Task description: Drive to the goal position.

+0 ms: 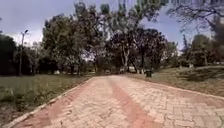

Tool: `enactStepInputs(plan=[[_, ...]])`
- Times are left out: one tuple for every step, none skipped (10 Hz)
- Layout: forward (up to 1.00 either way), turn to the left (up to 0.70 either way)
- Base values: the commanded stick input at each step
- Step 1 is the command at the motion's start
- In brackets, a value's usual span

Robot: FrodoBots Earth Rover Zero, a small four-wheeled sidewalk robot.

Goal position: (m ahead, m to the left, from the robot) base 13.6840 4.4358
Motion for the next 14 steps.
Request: enactStepInputs(plan=[[0.70, 0.00], [0.70, 0.00], [0.70, 0.00], [0.70, 0.00], [0.70, 0.00], [0.70, -0.03], [0.70, -0.07], [0.70, -0.34], [0.70, -0.33], [0.70, 0.00], [0.70, 0.00], [0.70, 0.00], [0.70, 0.00], [0.70, 0.00]])
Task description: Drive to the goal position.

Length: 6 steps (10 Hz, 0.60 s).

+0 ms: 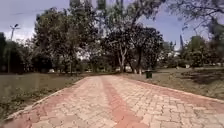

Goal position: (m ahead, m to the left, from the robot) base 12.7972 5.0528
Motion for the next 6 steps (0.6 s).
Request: enactStepInputs(plan=[[0.70, 0.00], [0.70, -0.35], [0.70, -0.35], [0.70, -0.22], [0.70, -0.03], [0.70, 0.00]])
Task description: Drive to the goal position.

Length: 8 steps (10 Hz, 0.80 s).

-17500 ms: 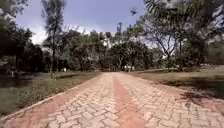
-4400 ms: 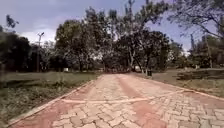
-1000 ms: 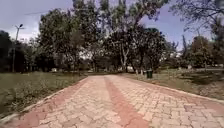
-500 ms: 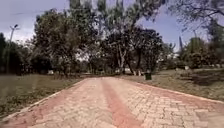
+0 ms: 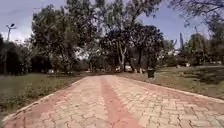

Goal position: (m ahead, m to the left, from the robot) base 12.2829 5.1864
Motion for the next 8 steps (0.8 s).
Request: enactStepInputs(plan=[[0.70, 0.00], [0.70, 0.00], [0.70, 0.00], [0.70, 0.00], [0.70, 0.00], [0.70, 0.35], [0.70, 0.35], [0.70, 0.18]])
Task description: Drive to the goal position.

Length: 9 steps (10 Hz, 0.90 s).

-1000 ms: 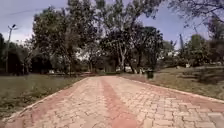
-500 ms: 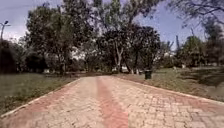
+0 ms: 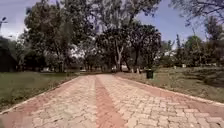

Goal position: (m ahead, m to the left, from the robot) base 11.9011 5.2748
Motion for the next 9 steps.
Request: enactStepInputs(plan=[[0.70, 0.00], [0.70, 0.00], [0.70, 0.00], [0.70, 0.06], [0.70, 0.12], [0.70, 0.24], [0.70, 0.00], [0.70, 0.00], [0.70, 0.00]])
